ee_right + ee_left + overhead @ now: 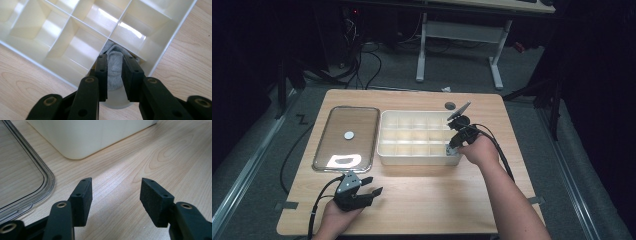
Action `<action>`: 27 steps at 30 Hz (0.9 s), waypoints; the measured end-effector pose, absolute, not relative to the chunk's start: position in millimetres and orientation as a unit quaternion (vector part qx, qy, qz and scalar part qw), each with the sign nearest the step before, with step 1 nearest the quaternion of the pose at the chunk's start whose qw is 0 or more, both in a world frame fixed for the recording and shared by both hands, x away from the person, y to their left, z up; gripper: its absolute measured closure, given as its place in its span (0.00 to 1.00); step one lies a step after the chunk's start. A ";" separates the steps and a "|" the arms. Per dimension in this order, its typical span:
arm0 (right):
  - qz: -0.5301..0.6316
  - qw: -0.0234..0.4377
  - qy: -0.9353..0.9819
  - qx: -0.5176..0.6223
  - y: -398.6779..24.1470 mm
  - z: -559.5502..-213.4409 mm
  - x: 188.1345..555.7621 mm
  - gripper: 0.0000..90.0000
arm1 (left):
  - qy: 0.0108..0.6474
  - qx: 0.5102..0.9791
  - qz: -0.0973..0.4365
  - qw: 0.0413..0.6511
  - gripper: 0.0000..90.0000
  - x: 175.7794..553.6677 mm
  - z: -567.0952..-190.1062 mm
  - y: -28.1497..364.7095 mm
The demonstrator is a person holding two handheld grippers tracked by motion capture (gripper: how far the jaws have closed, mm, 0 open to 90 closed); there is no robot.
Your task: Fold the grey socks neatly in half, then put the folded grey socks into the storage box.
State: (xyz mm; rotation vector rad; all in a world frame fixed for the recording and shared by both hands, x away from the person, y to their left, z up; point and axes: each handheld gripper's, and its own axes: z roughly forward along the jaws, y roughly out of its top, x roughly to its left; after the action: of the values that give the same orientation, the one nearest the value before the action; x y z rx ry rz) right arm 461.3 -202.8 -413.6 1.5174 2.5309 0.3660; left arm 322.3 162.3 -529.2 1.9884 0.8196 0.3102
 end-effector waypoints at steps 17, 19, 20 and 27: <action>0.241 0.137 0.815 0.509 -215.0 -415.7 419.7 0.70 | 0.345 0.801 0.128 0.472 0.49 324.0 -527.9 164.7; 0.239 0.154 0.817 0.502 -213.4 -416.7 412.9 0.67 | 0.348 0.798 0.127 0.476 0.49 324.0 -527.0 165.4; 0.238 0.161 0.817 0.499 -212.6 -416.8 410.2 0.66 | 0.347 0.797 0.126 0.478 0.49 323.8 -526.4 165.8; 0.288 0.177 0.803 0.491 -216.3 -425.4 383.6 0.59 | 0.343 0.797 0.132 0.480 0.48 321.3 -524.6 163.6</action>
State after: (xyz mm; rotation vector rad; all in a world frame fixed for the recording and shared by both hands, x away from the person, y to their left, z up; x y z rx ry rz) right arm 383.6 -216.3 -425.4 1.3903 2.2729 0.8143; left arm 321.3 163.6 -524.6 1.9443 0.8372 0.3221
